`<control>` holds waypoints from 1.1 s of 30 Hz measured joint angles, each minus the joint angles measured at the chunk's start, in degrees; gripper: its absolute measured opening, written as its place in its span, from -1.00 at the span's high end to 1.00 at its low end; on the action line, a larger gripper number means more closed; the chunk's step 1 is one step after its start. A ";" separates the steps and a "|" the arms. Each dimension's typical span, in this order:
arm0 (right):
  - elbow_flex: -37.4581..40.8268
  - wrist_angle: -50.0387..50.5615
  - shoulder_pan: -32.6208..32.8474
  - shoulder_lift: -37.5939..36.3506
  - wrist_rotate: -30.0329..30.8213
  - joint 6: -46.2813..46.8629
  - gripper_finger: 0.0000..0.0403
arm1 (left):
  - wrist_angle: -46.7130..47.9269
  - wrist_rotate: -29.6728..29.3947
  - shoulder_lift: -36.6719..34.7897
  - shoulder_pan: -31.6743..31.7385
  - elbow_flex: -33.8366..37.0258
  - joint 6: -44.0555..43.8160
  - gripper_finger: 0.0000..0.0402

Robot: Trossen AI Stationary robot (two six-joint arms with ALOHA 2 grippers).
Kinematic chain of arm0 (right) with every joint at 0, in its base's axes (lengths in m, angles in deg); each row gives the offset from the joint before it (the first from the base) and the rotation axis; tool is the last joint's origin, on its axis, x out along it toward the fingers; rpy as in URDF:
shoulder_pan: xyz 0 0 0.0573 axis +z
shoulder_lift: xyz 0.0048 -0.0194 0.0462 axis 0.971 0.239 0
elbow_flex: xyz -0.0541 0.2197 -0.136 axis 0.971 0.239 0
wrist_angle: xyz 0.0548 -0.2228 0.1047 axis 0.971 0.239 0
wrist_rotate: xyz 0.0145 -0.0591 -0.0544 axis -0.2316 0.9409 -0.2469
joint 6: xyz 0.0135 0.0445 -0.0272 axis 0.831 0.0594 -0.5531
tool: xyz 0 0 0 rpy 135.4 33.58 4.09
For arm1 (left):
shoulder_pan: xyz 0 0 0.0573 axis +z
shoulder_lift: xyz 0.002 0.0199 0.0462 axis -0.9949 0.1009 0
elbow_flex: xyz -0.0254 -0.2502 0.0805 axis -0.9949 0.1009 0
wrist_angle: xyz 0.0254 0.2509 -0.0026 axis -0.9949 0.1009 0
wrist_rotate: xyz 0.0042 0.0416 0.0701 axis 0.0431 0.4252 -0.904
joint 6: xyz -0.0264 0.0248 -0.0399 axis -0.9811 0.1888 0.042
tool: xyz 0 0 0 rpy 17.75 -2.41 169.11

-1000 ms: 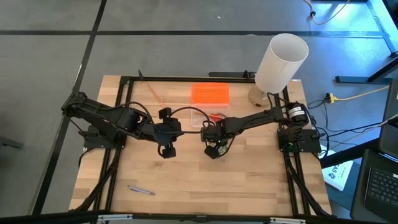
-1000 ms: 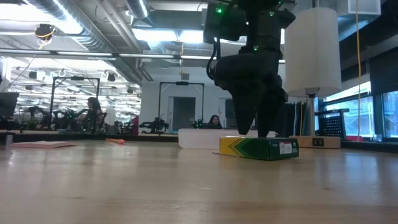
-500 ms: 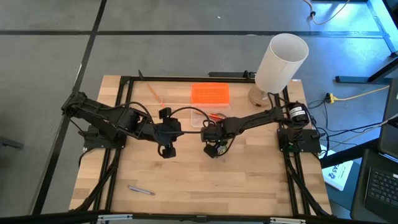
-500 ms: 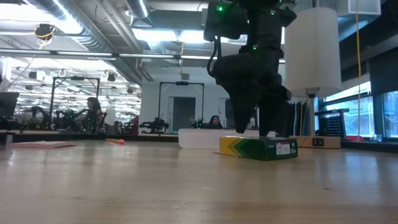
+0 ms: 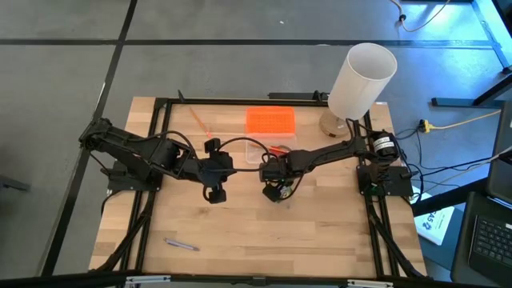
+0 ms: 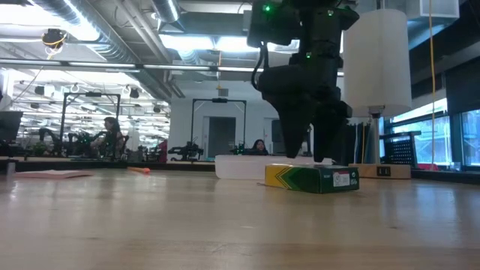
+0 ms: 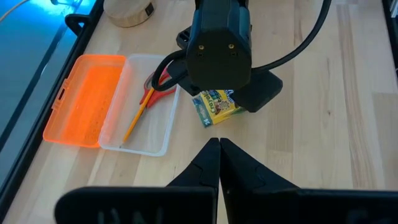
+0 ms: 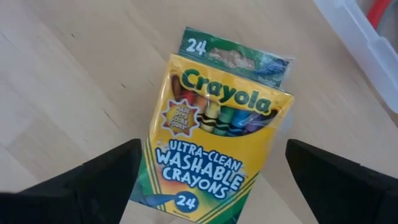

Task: Pack school essentials
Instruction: Put the yellow crayon box into the orange supply box

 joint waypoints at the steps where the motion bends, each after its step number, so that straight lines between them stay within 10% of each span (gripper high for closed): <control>1: 0.00 -0.16 0.00 0.00 0.02 0.00 -0.98 | 0.00 -0.02 -0.02 0.00 0.00 0.00 1.00; 33: 4.35 -7.95 0.59 0.59 -0.10 2.75 -0.98 | 0.00 0.00 0.00 0.00 0.00 0.00 1.00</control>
